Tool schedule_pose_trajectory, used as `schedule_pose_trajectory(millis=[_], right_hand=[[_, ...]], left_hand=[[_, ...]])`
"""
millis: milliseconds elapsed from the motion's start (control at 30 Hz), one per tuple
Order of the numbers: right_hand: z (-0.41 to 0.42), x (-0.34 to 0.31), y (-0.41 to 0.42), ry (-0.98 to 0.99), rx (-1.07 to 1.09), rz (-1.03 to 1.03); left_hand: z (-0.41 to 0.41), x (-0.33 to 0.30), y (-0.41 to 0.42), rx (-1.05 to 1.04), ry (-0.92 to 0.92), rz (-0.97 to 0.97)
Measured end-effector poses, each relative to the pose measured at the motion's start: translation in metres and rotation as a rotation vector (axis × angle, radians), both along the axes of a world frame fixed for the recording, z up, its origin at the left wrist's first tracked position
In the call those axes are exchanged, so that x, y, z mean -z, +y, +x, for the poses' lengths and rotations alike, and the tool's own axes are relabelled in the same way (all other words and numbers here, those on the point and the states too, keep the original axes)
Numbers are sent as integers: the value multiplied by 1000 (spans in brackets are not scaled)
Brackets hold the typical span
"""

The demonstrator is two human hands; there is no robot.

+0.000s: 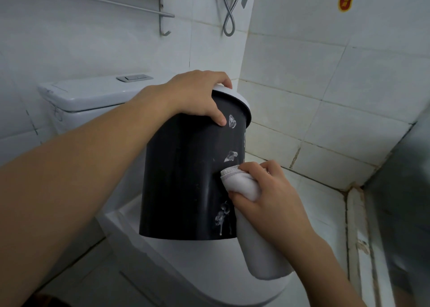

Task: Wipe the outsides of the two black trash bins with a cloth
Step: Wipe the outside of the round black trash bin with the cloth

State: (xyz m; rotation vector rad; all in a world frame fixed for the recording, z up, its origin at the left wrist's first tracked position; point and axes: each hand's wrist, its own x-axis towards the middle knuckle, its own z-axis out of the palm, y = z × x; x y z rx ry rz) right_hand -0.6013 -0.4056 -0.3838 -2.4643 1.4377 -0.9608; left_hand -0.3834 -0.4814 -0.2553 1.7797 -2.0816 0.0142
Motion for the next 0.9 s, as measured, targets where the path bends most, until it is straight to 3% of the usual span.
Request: schedule_pose_trajectory(millis=[400,633,900], right_hand=[[1,1,0,54,-5,10],[-9,8,21,181,-35,47],[5,-6,15,89,-9,10]], left_hand=[[1,0,-6,-18,5,37],[1,-1,1,-19,22,44],[-1,-1,5,-26,7,35]])
